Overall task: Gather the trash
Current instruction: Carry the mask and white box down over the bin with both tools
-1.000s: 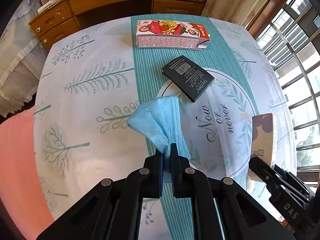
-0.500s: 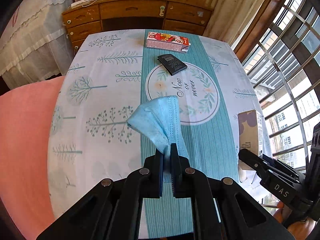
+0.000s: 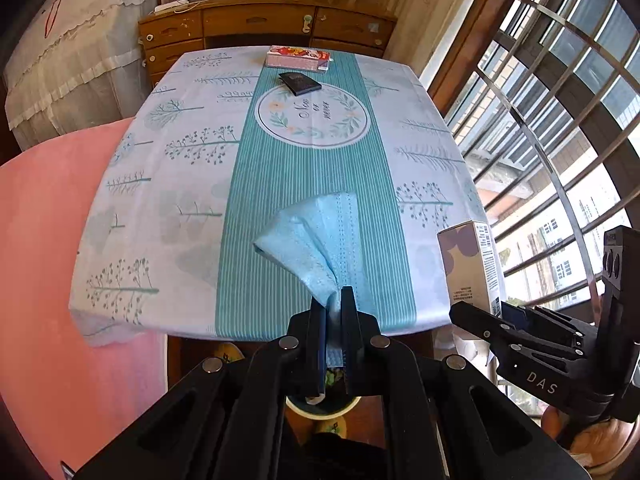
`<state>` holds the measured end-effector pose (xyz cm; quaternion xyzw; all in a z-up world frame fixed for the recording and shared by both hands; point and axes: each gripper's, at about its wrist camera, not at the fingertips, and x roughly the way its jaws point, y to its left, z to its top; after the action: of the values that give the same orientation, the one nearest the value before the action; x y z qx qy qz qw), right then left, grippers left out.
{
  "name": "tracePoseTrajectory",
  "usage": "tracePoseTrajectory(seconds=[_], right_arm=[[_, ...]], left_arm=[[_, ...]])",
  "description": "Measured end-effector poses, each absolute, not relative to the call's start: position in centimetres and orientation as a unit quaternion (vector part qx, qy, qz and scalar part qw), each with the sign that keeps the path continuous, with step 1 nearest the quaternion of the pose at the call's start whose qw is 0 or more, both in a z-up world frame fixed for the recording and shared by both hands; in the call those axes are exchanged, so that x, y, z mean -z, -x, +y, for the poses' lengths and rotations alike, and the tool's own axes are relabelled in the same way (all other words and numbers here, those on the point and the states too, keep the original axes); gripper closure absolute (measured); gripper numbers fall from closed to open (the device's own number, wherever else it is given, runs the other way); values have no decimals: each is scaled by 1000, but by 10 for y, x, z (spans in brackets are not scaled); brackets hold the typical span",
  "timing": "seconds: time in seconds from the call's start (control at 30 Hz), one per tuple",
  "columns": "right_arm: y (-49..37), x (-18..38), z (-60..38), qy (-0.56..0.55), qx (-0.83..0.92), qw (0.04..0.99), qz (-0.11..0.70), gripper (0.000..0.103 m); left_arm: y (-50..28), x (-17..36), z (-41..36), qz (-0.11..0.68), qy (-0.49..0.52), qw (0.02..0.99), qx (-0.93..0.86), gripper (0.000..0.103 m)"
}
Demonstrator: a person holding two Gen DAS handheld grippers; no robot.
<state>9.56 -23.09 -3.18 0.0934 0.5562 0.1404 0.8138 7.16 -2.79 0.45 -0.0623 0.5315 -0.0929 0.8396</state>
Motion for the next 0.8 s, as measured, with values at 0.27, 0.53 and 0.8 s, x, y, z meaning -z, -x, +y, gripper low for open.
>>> tracePoseTrajectory(seconds=[0.27, 0.53, 0.8], right_arm=[[-37, 65, -232, -107, -130, 782, 600, 72], [-1, 137, -217, -126, -107, 745, 646, 72], [25, 241, -215, -150, -49, 725, 671, 72]], left_arm=[[-9, 24, -44, 574, 37, 809, 120, 97], [23, 96, -44, 621, 16, 771, 140, 97], [36, 198, -47, 644, -4, 750, 152, 97]])
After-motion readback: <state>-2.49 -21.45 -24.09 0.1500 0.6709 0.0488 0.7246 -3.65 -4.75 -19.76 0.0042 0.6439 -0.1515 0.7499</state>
